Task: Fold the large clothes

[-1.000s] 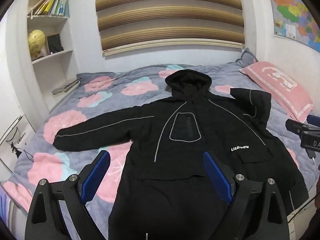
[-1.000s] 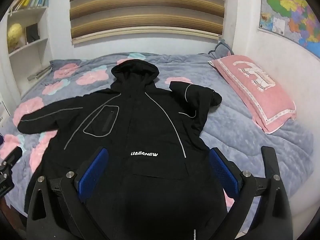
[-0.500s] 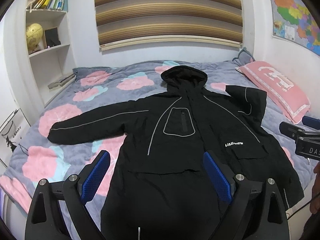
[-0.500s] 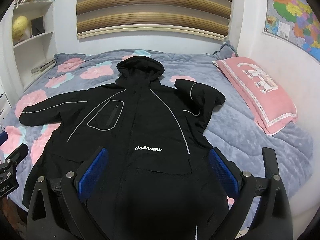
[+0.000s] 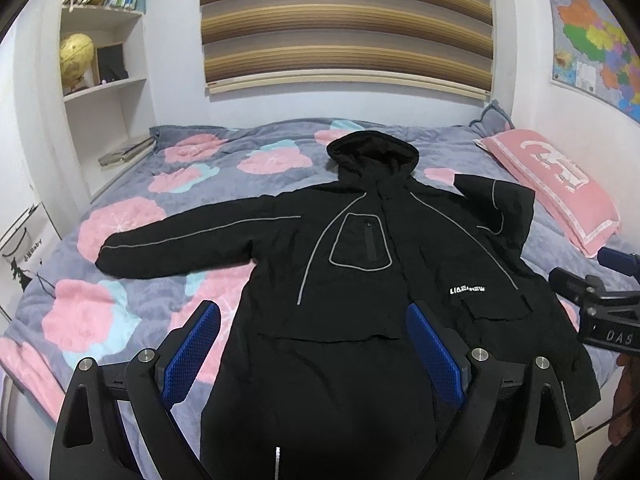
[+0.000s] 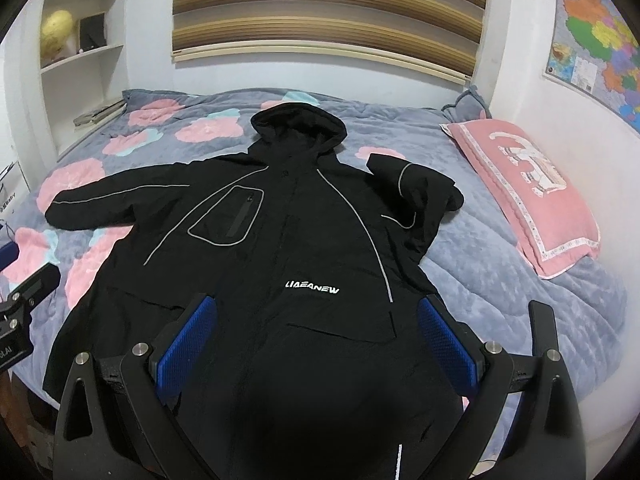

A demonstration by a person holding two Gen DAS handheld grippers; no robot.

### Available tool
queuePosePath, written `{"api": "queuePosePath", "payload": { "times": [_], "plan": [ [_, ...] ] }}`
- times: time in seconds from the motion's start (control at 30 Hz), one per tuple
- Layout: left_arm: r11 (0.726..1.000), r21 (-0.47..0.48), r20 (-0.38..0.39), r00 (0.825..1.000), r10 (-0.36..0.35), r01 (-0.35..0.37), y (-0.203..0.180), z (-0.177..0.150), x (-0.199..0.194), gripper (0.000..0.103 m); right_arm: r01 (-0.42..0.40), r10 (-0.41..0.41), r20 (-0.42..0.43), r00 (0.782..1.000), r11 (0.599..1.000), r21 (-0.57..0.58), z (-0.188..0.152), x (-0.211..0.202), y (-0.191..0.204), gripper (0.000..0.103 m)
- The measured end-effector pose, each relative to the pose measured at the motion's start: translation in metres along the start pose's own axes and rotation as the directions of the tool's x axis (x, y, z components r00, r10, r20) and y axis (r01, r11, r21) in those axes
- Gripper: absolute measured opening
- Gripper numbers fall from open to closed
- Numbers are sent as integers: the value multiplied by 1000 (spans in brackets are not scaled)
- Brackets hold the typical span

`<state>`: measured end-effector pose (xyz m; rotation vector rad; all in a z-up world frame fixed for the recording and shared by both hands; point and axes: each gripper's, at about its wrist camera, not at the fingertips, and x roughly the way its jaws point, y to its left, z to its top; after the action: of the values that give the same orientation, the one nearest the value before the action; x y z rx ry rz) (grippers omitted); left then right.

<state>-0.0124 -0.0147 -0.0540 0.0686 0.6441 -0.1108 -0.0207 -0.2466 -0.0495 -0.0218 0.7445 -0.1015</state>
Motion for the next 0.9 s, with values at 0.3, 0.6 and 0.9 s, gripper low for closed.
{"api": "queuePosePath", "payload": {
  "times": [0.3, 0.6, 0.9],
  "plan": [
    [1000, 13, 42, 999, 2, -3, -8, -3, -30, 94, -5, 5, 35, 999, 1000, -10, -4, -28, 2, 101],
    [1000, 23, 106, 994, 12, -15, -16, -13, -77, 94, -23, 25, 81, 996, 1000, -16, -20, -70, 6, 101],
    [1000, -7, 82, 997, 4, -3, -11, -6, -63, 94, -11, 14, 91, 996, 999, -36, -17, -64, 10, 101]
  ]
}}
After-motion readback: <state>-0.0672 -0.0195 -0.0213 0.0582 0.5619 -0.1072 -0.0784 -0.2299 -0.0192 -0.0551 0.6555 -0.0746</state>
